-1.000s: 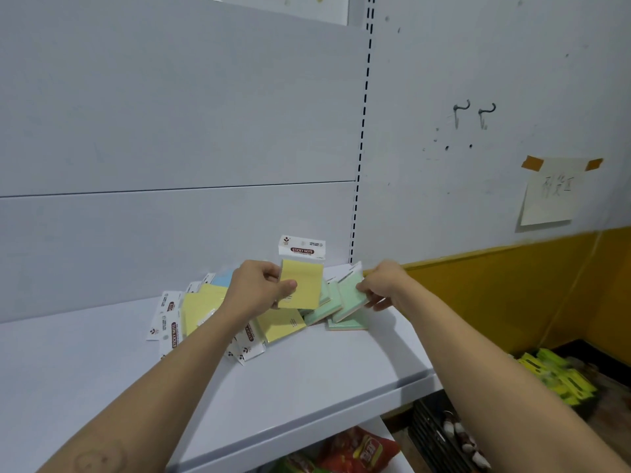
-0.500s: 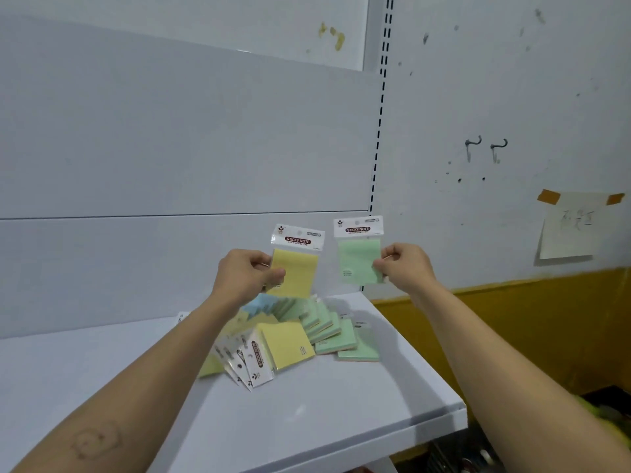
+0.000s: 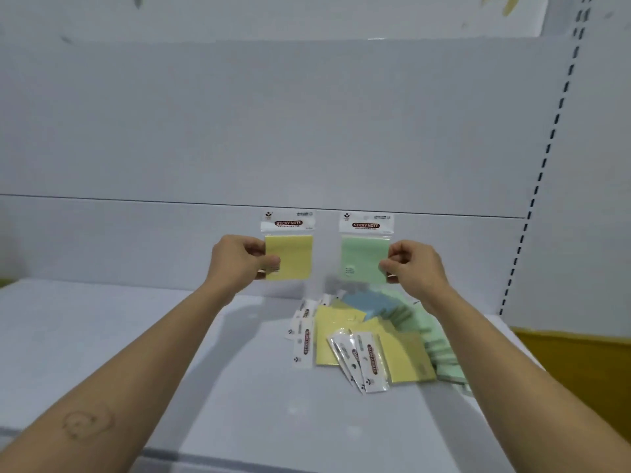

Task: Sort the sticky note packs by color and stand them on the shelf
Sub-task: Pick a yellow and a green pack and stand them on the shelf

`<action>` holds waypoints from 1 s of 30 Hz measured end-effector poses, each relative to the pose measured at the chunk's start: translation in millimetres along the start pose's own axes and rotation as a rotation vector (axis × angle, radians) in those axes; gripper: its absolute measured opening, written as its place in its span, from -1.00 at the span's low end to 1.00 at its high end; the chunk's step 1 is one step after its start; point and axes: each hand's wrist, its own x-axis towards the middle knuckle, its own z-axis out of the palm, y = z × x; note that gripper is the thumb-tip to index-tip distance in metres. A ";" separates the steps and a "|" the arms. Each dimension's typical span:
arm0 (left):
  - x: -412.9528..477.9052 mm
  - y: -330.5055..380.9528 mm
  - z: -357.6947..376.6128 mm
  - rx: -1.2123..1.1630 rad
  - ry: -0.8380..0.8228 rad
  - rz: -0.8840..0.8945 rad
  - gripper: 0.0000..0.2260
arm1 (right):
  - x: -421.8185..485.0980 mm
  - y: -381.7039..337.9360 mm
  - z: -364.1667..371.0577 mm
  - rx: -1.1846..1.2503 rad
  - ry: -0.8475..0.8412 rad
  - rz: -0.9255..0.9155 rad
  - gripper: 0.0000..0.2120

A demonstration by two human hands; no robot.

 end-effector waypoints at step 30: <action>-139.8 -83.8 -526.0 0.216 0.677 -0.157 -0.84 | -159.5 -235.1 471.0 0.156 -0.538 -0.225 -0.79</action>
